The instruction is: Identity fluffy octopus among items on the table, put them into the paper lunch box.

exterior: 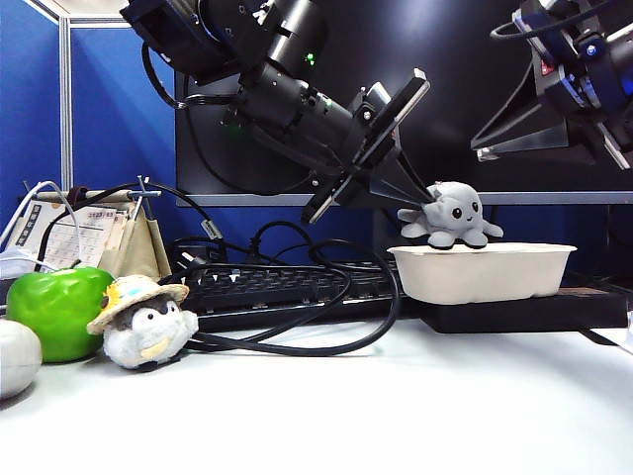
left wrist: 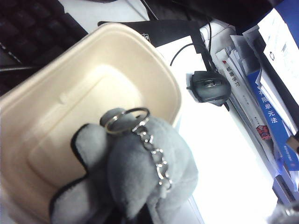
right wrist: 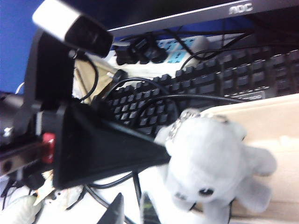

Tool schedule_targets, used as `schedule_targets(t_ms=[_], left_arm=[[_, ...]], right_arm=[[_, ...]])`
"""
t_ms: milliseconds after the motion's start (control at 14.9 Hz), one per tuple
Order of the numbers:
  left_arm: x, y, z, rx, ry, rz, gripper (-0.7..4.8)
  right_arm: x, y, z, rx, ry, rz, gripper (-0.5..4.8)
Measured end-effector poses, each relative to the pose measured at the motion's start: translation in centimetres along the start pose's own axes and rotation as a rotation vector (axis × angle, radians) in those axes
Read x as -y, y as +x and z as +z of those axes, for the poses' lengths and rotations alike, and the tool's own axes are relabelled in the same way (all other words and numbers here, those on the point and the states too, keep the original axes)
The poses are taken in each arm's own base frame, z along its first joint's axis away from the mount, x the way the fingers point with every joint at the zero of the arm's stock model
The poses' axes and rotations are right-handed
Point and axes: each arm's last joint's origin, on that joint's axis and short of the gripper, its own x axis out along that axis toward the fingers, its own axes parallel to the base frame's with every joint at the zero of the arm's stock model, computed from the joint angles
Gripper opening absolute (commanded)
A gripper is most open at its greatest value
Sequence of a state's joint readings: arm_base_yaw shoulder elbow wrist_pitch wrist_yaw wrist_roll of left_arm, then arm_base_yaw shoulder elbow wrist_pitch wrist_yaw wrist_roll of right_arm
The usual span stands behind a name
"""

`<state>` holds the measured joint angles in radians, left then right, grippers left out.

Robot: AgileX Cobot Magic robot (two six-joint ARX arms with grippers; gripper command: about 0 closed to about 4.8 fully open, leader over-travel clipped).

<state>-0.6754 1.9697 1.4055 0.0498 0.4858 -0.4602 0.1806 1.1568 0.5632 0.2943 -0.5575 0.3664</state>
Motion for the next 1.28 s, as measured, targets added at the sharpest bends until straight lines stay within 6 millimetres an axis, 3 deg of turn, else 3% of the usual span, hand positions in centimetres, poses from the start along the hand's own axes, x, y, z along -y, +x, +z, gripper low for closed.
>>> schedule_targets(t_ms=[202, 471, 875, 942, 1077, 1212, 1279], left_arm=[[-0.1, 0.0, 0.9, 0.063, 0.041, -0.003, -0.06], [-0.5, 1.7, 2.3, 0.034, 0.029, -0.015, -0.06], [-1.1, 2.2, 1.7, -0.021, -0.002, 0.0, -0.05], [-1.2, 2.2, 1.7, -0.026, -0.003, 0.0, 0.07], [-1.1, 2.2, 1.7, -0.026, 0.01, -0.006, 1.28], [-1.1, 2.2, 1.7, -0.026, 0.016, -0.006, 1.36], [-1.1, 2.2, 1.7, -0.026, 0.015, -0.006, 1.87]], right_arm=[[0.0, 0.0, 0.0, -0.005, 0.0, 0.011, 0.54], [0.0, 0.0, 0.0, -0.006, 0.0, 0.015, 0.54], [-0.1, 0.0, 0.0, -0.007, 0.0, 0.017, 0.54], [0.0, 0.0, 0.0, -0.007, 0.0, 0.017, 0.54], [-0.1, 0.0, 0.0, -0.007, 0.0, 0.017, 0.54], [-0.1, 0.0, 0.0, -0.007, 0.0, 0.018, 0.54], [-0.1, 0.0, 0.0, -0.007, 0.0, 0.018, 0.54]])
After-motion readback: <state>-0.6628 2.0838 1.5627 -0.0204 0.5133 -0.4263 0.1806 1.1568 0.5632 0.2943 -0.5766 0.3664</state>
